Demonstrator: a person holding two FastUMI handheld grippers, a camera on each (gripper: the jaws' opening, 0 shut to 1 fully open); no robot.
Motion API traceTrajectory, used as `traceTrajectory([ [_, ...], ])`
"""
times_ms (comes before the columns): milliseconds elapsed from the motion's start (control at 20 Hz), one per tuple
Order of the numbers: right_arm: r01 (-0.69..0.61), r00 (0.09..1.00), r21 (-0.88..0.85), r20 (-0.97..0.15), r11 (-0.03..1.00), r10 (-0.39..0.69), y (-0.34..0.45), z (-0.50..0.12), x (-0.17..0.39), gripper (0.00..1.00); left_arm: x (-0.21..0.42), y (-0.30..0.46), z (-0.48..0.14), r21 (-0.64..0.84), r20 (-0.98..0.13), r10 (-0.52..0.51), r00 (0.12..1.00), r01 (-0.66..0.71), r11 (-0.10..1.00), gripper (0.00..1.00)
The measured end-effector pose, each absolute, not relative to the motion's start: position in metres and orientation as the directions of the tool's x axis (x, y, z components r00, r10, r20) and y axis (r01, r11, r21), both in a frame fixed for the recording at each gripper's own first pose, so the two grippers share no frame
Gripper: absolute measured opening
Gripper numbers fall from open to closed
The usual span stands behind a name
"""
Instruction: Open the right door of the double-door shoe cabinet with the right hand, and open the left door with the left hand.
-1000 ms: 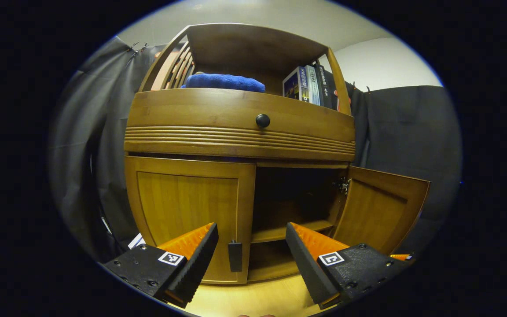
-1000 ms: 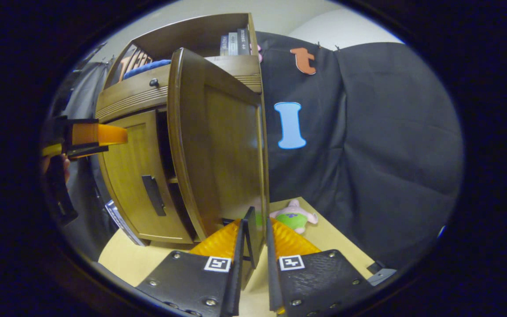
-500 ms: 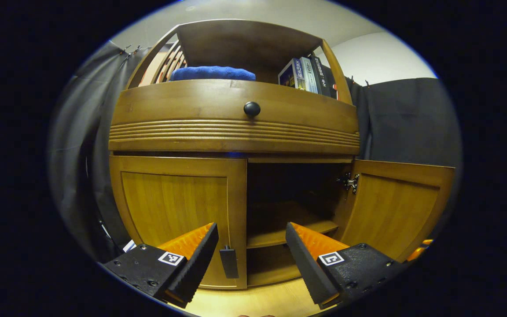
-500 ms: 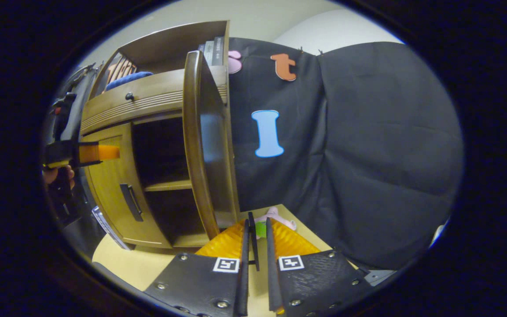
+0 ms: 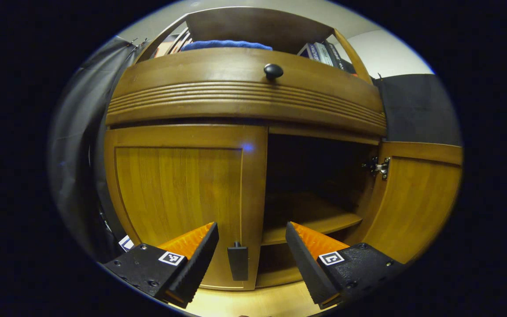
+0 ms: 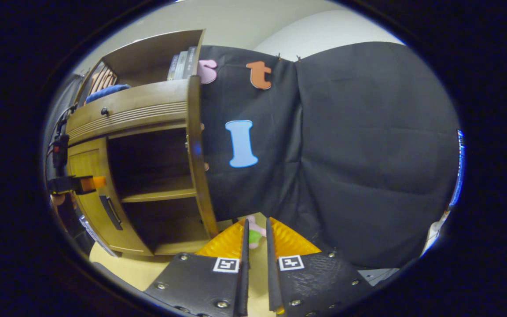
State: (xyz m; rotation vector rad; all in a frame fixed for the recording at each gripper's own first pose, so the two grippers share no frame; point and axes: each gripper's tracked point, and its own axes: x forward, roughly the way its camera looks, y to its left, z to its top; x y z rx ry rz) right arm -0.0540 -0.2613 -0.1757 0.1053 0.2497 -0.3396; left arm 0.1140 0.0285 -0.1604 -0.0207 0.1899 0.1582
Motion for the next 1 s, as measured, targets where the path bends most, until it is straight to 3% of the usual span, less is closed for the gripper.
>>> traceTrajectory([
  [150,0.351,0.909,0.053,-0.257,0.935,-0.327,-0.269,-0.170,-0.055,0.18,0.121,0.032,-0.181,-0.007,-0.213,0.152,0.965,-0.157,0.988,0.92],
  [350,0.360,0.909,0.053,-0.247,0.931,-0.337,-0.275,-0.161,-0.060,0.18,0.128,0.042,-0.204,0.015,-0.243,0.191,0.951,-0.193,0.981,0.75],
  [500,0.370,0.907,0.056,-0.240,0.927,-0.348,-0.280,-0.154,-0.065,0.18,0.131,0.045,-0.216,0.019,-0.253,0.207,0.945,-0.209,0.978,0.77],
  [700,0.378,0.904,0.059,-0.240,0.924,-0.354,-0.283,-0.152,-0.069,0.18,0.132,0.058,-0.229,0.013,-0.272,0.230,0.934,-0.235,0.972,0.63],
  [750,0.380,0.903,0.058,-0.239,0.923,-0.357,-0.283,-0.151,-0.070,0.18,0.134,0.054,-0.229,-0.004,-0.267,0.218,0.939,-0.227,0.974,0.51],
  [850,0.382,0.903,0.057,-0.235,0.922,-0.360,-0.284,-0.148,-0.072,0.18,0.135,0.052,-0.230,-0.004,-0.265,0.228,0.937,-0.237,0.971,0.41],
  [1000,0.376,0.909,0.064,-0.219,0.925,-0.354,-0.284,-0.139,-0.077,0.18,0.131,0.052,-0.228,-0.009,-0.260,0.240,0.935,-0.251,0.968,0.39],
])
